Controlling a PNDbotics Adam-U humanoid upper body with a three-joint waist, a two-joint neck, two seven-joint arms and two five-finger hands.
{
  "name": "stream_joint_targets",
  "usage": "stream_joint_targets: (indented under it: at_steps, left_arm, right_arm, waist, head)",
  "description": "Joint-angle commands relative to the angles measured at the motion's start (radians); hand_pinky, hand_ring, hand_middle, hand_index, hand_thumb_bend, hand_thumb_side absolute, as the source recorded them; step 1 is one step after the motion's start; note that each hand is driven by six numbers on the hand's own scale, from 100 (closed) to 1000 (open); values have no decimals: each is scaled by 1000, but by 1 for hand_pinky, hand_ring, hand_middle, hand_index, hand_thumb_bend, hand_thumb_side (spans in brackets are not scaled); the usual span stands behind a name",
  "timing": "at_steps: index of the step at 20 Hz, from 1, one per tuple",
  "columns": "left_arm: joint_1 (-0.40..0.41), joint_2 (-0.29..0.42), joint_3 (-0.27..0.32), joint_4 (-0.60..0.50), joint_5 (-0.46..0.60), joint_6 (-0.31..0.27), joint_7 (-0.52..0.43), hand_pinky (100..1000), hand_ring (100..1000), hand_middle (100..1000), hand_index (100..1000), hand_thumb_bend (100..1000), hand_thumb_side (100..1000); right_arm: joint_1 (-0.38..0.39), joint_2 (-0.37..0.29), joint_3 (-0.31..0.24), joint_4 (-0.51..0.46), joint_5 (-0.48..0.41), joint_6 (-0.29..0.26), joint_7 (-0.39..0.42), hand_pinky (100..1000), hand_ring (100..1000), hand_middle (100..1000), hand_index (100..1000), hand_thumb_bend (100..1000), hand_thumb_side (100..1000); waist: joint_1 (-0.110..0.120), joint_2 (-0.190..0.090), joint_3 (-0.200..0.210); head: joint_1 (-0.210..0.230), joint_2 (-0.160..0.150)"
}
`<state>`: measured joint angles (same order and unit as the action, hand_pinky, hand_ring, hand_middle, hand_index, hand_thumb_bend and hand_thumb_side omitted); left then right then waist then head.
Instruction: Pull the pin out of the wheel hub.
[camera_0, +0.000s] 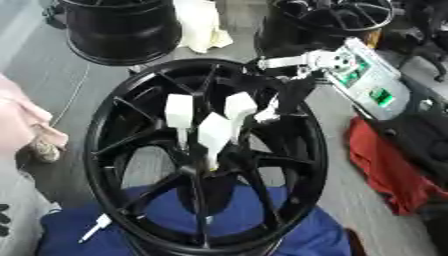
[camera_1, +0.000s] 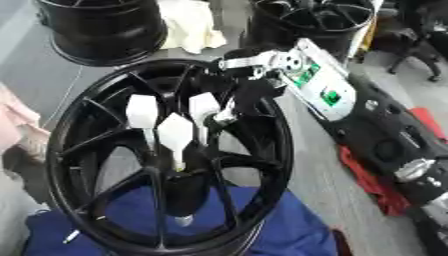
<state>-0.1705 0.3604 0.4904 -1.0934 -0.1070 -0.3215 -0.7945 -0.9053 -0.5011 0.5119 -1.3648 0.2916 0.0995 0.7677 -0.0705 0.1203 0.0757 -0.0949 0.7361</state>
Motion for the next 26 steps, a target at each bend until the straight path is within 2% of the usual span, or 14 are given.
stream_joint_targets:
  at_steps: [1,6,7,9,15,20,26]
  left_arm:
    - [-14,16,-1,-20,-2,-66,-66,738,536,568,770,222,783]
    - [-16,15,-1,-22,-1,-66,-66,737,536,567,770,223,783]
    - [-16,15,-1,-23,-1,-66,-66,737,536,567,770,224,783]
    - [-16,15,-1,-23,-2,-65,-66,737,536,567,770,225,782]
    - [-17,15,-1,-25,-4,-66,-67,736,537,567,770,225,782]
    - [-16,15,-1,-24,-5,-67,-68,736,537,568,770,226,784]
    - [-14,17,-1,-21,-6,-69,-70,736,538,569,771,228,785]
  right_arm:
    - [-18,-3,-12,16,21,-9,-7,832,853,768,897,432,344]
    - [-18,8,-14,38,42,-25,-19,823,828,752,851,411,331]
    - [-19,10,-15,40,45,-27,-23,819,817,733,830,383,357]
    - [-19,12,-15,42,51,-31,-35,815,811,722,818,378,354]
    - [-23,18,-15,38,58,-42,-75,787,752,598,691,316,334]
    - [-27,15,-17,24,43,-44,-110,750,668,476,553,255,340]
    - [-32,-3,-23,-18,7,-39,-156,724,614,407,478,231,329]
  waist:
    - [6,-5,2]
    - [6,-4,3]
    - [6,-4,4]
    - [6,-4,4]
    - [5,-3,5]
    - [4,-3,5]
    - [4,-5,2]
  head:
    - [-5,-11]
    - [-7,-11]
    - [-7,-11]
    - [-8,-11]
    - [-9,-10]
    - [-8,-9]
    - [-9,-8]
